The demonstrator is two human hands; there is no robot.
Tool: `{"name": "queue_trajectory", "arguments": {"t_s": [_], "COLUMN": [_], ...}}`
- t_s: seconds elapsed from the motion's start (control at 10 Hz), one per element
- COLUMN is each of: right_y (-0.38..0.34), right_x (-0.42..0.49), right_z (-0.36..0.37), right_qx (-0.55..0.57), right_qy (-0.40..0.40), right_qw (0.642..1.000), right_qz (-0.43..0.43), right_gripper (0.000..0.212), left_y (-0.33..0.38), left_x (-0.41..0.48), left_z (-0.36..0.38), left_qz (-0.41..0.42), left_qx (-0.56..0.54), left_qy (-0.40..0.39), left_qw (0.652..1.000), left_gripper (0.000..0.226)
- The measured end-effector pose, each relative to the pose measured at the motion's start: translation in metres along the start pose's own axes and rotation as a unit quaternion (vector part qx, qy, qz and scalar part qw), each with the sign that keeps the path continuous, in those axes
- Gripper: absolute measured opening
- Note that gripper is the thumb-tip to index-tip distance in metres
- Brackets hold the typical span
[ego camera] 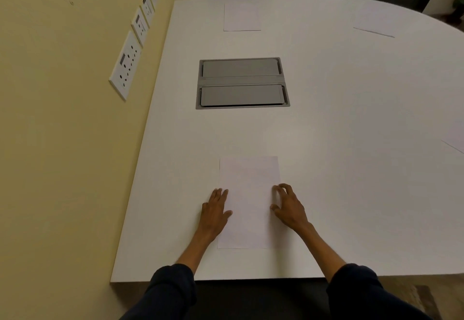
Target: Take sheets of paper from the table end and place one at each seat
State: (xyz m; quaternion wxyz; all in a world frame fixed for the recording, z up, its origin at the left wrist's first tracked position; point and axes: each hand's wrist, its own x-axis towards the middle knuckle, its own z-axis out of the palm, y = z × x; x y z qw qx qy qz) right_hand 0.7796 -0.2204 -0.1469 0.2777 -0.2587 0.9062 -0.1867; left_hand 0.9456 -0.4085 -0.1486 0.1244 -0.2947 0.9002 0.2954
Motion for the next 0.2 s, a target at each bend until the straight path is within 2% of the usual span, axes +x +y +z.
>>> {"name": "queue_trajectory", "arguments": {"t_s": [0.2], "right_y": [-0.0079], "right_x": [-0.0078], "right_z": [-0.0139], "right_qx": [0.055], "right_qy": [0.065], "right_qw": [0.996], "right_qz": [-0.037], "right_gripper": [0.058], "left_y": [0.0108], "left_x": [-0.005], "left_z": [-0.0071], "left_qz": [0.026], "left_qx": [-0.011], "left_qy": [0.109], "left_qw": [0.994], "left_gripper": [0.065]}}
